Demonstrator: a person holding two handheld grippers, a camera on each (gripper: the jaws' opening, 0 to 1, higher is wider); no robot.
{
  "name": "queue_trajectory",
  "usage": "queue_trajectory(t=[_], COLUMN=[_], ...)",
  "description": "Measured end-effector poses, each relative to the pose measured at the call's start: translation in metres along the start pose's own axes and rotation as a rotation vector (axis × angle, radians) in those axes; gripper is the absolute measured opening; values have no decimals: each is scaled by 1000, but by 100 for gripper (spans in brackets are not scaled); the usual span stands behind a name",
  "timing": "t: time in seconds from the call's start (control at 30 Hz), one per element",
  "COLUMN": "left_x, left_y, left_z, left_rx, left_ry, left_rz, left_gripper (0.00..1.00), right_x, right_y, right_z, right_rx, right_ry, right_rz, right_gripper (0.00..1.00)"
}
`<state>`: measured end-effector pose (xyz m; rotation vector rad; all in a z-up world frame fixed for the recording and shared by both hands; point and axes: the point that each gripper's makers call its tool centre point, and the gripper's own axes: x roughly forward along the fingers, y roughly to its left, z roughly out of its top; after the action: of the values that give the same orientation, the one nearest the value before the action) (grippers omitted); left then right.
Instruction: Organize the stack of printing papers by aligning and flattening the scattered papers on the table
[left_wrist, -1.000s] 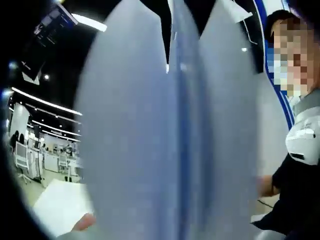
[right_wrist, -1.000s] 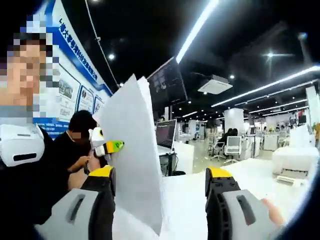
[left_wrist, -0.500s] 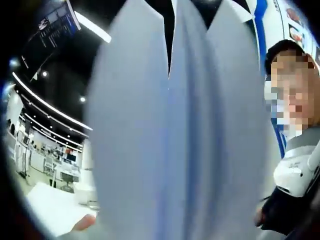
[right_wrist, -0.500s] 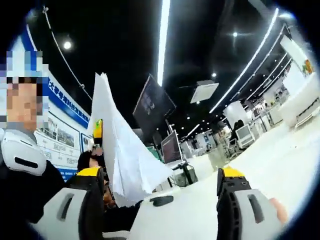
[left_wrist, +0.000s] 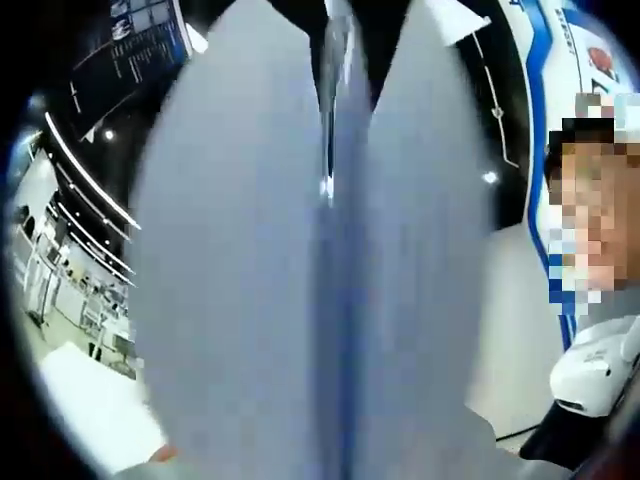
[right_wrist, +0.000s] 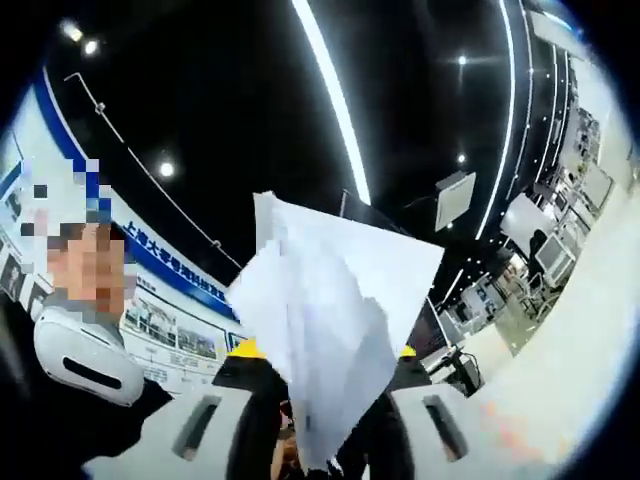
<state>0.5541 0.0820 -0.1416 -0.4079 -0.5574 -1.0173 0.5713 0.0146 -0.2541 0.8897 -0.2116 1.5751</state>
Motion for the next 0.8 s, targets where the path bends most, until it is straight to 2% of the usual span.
queue_trajectory(t=[0.07, 0.13, 0.33, 0.5, 0.6, 0.8], left_x=[-2, -4, -9, -11, -12, -18], left_y=[5, 9, 17, 23, 24, 34], left_z=[2, -1, -4, -13, -15, -27], left_rx=[4, 16, 44, 130, 150, 171], left_ry=[-11, 2, -1, 42, 54, 121], left_rz=[22, 43, 86, 127, 139, 161], left_gripper=[6, 6, 6, 6, 7, 8], right_x=[-2, -3, -6, -12, -16, -27], right_y=[2, 4, 6, -2, -2, -3], right_z=[2, 4, 6, 15, 23, 44], right_rx=[-12, -24, -57, -97, -117, -157], right_ry=[-2, 6, 65, 113, 135, 152], right_rz=[-1, -1, -50, -142, -176, -242], right_gripper=[7, 0, 0, 0, 0, 0])
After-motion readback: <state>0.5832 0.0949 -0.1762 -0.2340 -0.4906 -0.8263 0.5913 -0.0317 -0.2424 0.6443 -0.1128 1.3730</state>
